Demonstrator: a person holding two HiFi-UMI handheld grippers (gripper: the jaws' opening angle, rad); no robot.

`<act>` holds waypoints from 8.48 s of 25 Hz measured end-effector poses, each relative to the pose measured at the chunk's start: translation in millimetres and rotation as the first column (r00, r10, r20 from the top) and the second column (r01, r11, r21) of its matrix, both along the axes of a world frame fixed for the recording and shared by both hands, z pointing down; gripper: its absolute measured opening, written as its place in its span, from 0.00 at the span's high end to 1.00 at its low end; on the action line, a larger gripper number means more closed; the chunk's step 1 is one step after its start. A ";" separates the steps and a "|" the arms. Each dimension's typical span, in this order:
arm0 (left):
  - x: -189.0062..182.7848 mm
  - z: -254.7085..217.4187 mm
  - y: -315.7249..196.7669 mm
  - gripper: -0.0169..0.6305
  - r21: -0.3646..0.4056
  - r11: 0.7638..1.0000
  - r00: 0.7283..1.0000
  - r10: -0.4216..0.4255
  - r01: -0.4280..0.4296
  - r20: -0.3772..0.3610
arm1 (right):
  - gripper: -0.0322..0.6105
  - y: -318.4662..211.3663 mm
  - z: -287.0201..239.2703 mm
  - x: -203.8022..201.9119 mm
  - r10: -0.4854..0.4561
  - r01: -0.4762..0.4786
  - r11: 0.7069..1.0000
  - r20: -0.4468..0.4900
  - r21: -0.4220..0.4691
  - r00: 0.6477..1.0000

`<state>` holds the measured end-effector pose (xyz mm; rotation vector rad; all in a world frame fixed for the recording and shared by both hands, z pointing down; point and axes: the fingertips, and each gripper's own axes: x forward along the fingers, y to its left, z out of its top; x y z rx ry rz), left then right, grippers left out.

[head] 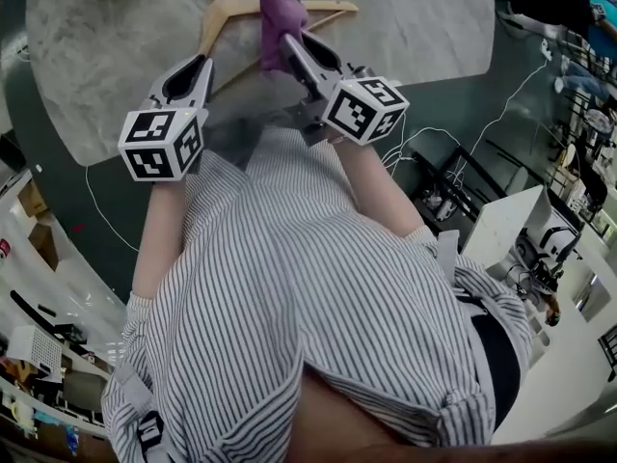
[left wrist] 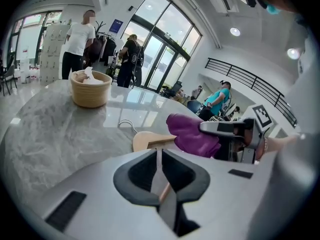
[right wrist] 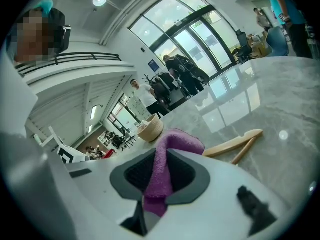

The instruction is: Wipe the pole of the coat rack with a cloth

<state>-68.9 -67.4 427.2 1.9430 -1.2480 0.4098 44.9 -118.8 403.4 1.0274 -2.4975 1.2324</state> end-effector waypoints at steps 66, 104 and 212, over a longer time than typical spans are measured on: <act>-2.7 69.3 -25.5 0.94 -0.127 0.992 1.000 0.005 -0.004 0.001 | 0.84 -68.8 68.5 87.4 0.233 -0.234 0.972 -0.296 0.032 0.926; -45.3 59.3 -5.4 0.94 -0.120 0.991 0.995 -0.071 0.062 -0.074 | 0.84 -47.6 65.6 -20.4 0.014 -0.021 0.999 -0.236 -0.026 0.972; -82.9 75.4 151.9 0.94 -0.187 0.830 0.838 -0.543 0.526 -0.049 | 0.84 134.6 66.7 -163.0 -0.646 0.639 0.763 -0.074 -0.099 0.760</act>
